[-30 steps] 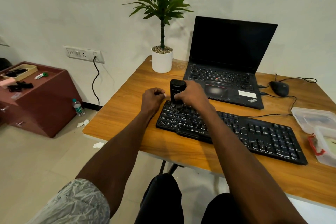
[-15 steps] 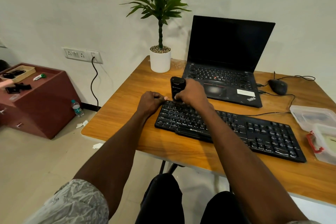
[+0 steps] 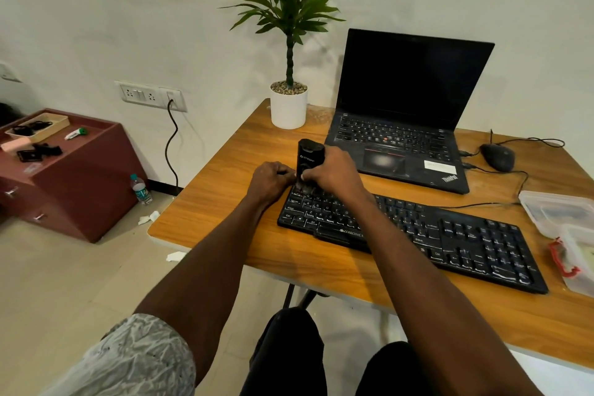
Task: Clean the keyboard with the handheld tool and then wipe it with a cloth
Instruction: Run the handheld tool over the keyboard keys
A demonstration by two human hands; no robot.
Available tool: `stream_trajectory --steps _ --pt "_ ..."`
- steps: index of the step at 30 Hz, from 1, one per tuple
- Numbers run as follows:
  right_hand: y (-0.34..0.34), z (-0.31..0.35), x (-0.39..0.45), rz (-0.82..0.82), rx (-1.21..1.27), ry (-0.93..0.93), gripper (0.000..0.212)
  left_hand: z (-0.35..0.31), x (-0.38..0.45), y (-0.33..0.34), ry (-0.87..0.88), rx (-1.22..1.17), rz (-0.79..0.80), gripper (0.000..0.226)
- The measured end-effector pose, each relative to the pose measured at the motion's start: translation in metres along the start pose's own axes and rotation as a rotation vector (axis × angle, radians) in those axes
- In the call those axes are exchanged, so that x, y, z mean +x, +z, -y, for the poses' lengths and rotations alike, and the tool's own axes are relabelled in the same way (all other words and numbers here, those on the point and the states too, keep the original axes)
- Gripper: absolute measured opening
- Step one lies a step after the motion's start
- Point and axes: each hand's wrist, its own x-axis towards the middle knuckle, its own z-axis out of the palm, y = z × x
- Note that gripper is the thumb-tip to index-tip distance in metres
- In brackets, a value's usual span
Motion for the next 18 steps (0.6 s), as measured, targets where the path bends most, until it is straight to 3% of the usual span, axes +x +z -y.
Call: stream_trajectory --steps 5,9,12,16,18 --pt "-0.0006 -0.0008 -0.0035 0.129 0.094 0.033 0.042 0.0004 0.0019 -0.0037 -0.004 -0.058 0.033 0.036" --pt "0.0032 0.0032 -0.0058 0.006 0.024 -0.026 0.040 -0.0011 0.0006 -0.0038 -0.011 -0.086 0.046 0.031" --pt "0.0060 0.0049 -0.0046 0.087 0.020 -0.031 0.042 0.0036 0.0020 -0.0027 -0.046 -0.085 0.029 0.029" --pt "0.0056 0.0015 -0.0002 -0.011 -0.028 -0.013 0.044 0.0022 0.0022 -0.0025 -0.036 -0.091 0.039 0.031" --pt "0.0066 0.0020 -0.0007 0.052 -0.008 -0.024 0.042 0.0010 0.0022 -0.0035 -0.038 -0.090 0.037 0.033"
